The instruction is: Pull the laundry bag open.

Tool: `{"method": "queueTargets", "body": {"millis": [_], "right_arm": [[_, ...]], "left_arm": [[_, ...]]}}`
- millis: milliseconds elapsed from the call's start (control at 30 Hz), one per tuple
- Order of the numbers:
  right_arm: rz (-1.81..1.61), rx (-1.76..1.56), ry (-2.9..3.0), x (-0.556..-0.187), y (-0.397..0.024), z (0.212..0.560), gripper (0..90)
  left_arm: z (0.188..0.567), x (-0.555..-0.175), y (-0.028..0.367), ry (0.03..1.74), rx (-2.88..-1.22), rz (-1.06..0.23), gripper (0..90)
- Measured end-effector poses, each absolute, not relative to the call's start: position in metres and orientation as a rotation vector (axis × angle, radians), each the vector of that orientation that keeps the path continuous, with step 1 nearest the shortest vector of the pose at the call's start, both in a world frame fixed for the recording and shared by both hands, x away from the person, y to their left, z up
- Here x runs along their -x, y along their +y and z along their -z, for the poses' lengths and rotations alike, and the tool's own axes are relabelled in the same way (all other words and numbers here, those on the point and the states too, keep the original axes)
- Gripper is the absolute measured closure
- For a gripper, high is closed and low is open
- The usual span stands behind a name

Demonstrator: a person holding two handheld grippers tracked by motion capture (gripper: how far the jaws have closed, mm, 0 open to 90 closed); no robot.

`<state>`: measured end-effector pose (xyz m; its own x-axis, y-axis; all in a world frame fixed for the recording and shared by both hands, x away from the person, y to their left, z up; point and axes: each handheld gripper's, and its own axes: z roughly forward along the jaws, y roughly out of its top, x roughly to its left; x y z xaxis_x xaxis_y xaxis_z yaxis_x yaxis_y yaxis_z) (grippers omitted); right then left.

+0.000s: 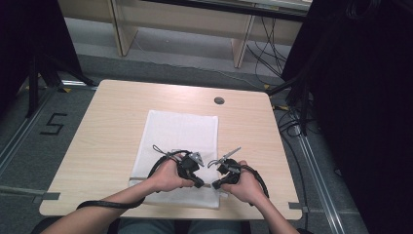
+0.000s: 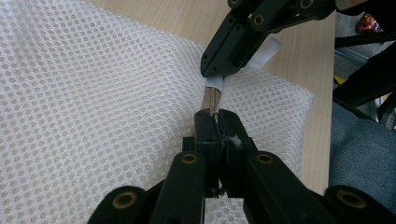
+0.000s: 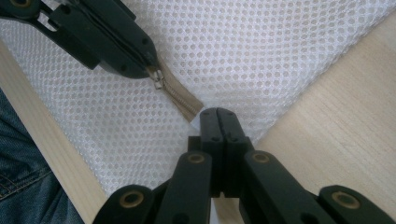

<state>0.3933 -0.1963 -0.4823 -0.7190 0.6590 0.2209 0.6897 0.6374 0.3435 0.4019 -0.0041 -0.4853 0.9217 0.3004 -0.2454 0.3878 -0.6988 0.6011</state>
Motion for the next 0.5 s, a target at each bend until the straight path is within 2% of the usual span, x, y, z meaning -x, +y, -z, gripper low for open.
{"method": "queueTargets", "body": {"millis": [500], "right_arm": [[0.637,1.14,-2.772,-0.3936,-0.1968,0.4826,90.0]], "left_arm": [[0.4852,-0.4019,0.0019,0.496,-2.381,0.174,87.3]]}}
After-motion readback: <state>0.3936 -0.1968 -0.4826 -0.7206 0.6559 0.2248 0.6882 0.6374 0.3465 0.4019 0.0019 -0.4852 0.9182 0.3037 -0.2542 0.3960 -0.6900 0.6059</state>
